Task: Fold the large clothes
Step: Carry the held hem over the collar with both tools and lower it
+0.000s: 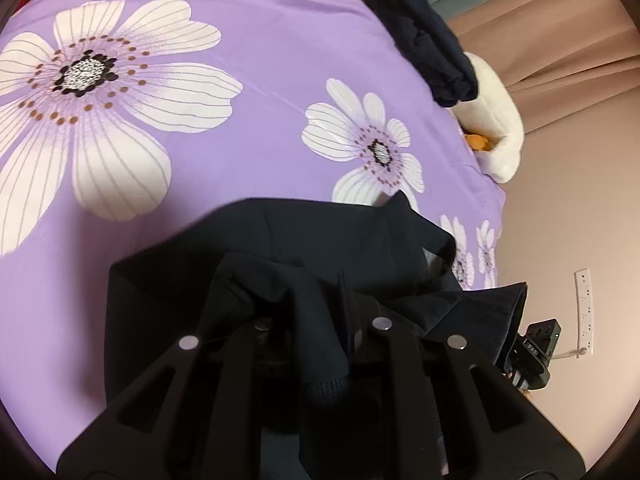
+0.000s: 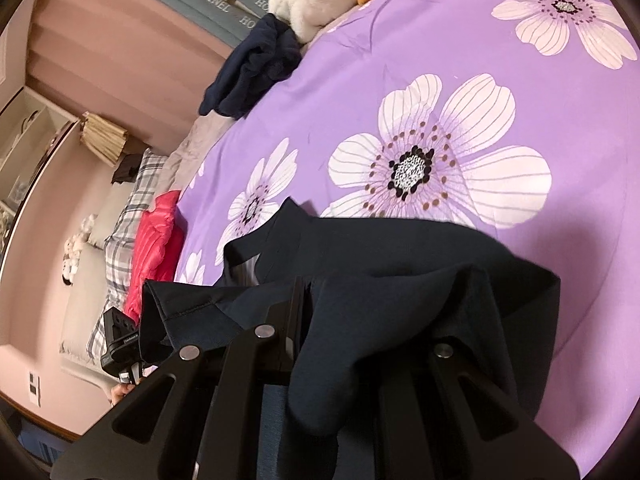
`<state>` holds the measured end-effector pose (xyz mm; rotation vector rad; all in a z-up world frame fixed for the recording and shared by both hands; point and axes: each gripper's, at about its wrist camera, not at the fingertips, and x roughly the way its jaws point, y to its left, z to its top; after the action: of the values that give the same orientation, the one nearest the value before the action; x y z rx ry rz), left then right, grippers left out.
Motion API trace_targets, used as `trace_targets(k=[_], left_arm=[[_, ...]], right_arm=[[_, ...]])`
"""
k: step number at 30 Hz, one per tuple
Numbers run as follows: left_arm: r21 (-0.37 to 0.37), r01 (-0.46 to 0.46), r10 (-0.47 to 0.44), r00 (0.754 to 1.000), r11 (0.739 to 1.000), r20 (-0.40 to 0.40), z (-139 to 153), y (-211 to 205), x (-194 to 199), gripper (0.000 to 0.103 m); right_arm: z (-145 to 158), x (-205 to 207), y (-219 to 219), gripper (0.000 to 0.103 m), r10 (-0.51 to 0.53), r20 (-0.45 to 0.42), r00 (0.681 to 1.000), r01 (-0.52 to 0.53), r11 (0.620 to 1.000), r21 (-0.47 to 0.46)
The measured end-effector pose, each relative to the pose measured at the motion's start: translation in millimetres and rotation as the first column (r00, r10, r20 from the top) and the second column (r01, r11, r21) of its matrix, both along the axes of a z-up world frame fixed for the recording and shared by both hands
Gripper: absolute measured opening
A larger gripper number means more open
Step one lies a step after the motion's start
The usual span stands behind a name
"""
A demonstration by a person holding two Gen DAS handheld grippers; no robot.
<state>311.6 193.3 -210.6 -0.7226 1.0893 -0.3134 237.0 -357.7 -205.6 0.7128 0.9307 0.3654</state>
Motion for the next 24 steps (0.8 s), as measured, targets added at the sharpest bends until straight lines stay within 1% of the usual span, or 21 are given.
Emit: trace_targets(k=[2, 10, 13, 17, 20, 22, 23, 24], left_arm=[[0.017, 0.000, 0.000, 1.000, 1.000, -0.013, -4.1, -1.9, 8.6, 0.016], [0.032, -0.010, 0.012, 0.999, 0.999, -0.047, -16.6, -2.2, 32.2, 0.017], [0.043, -0.009, 0.011, 0.999, 0.999, -0.047, -17.1, -3.3, 33.3, 0.017], [0.071, 0.001, 0.002, 0.999, 0.997, -0.042, -14.7, -7.3, 33.5, 0.017], [0.072, 0.000, 0.003, 0.999, 0.997, -0.046, -13.8, -7.1, 34.7, 0.017], [0.057, -0.010, 0.013, 0.999, 0.998, -0.047, -13.0, -5.1, 35.2, 0.020], [0.047, -0.015, 0.018, 0.999, 0.999, -0.045, -13.1, -3.5, 35.0, 0.022], [0.036, -0.022, 0.024, 0.999, 0.999, -0.042, -12.6, -2.3, 35.2, 0.031]], right_arm=[[-3.8, 9.3, 0.3, 0.011, -0.007, -0.019, 1.000, 0.007, 1.000, -0.007], [-18.8, 33.5, -2.1, 0.011, -0.042, -0.083, 0.996, 0.041, 0.999, -0.009], [-21.2, 35.6, -0.7, 0.011, -0.041, -0.089, 0.995, 0.039, 0.999, -0.024], [-22.9, 36.0, -1.0, 0.011, -0.039, -0.100, 0.994, 0.039, 0.999, -0.009], [-22.6, 37.2, -0.9, 0.013, -0.040, -0.110, 0.993, 0.040, 0.999, 0.003], [-21.6, 38.1, -1.2, 0.016, -0.042, -0.116, 0.992, 0.043, 0.999, 0.009], [-21.5, 38.7, -1.9, 0.021, -0.043, -0.120, 0.992, 0.045, 0.999, 0.022], [-21.6, 39.2, -3.4, 0.032, -0.047, -0.125, 0.991, 0.052, 0.998, 0.039]])
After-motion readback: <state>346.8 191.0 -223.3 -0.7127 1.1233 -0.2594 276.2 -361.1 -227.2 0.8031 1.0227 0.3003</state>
